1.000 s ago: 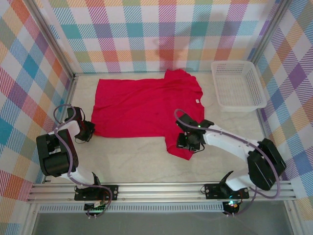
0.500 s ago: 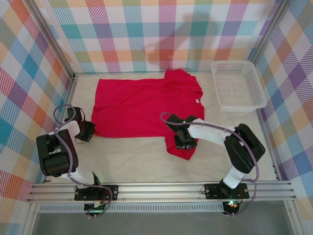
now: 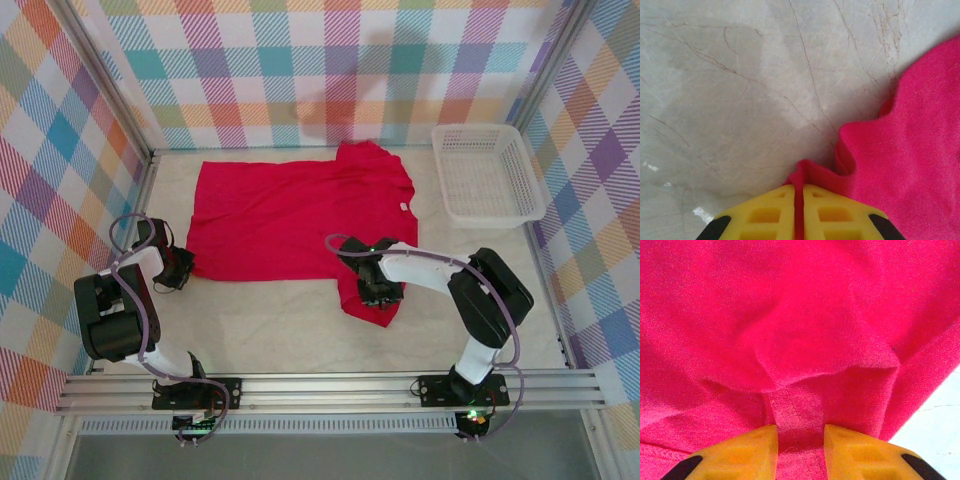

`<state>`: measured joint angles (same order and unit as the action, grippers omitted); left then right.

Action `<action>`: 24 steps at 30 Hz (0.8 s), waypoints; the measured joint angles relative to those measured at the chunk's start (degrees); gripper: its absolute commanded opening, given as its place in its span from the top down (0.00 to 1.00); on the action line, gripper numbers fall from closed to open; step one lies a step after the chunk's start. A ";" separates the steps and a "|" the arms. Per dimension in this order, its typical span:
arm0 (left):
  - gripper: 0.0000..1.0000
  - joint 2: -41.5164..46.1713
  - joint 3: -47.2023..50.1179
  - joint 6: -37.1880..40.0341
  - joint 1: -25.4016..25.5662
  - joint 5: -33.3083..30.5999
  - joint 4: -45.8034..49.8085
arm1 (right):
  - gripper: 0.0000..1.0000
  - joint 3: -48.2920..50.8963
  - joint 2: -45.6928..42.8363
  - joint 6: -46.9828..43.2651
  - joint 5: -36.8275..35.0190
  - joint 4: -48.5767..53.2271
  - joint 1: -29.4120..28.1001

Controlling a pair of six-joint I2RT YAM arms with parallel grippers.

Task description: Fold the inside-out t-shirt

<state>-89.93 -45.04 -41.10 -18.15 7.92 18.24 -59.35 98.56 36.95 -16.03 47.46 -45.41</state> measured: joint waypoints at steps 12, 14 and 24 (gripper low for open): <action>0.88 0.00 0.00 0.00 0.00 0.00 0.00 | 0.99 0.00 0.39 -0.11 0.11 0.17 0.00; 0.88 0.00 0.00 0.00 0.00 -0.02 0.02 | 1.00 -0.04 0.35 -0.11 -0.04 0.42 0.00; 0.89 0.07 0.00 0.00 0.00 0.00 0.17 | 0.85 -0.83 -6.75 -0.46 0.28 2.03 0.00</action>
<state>-89.86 -45.04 -41.10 -18.15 7.92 18.41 -60.18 91.81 36.49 -15.75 49.50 -45.41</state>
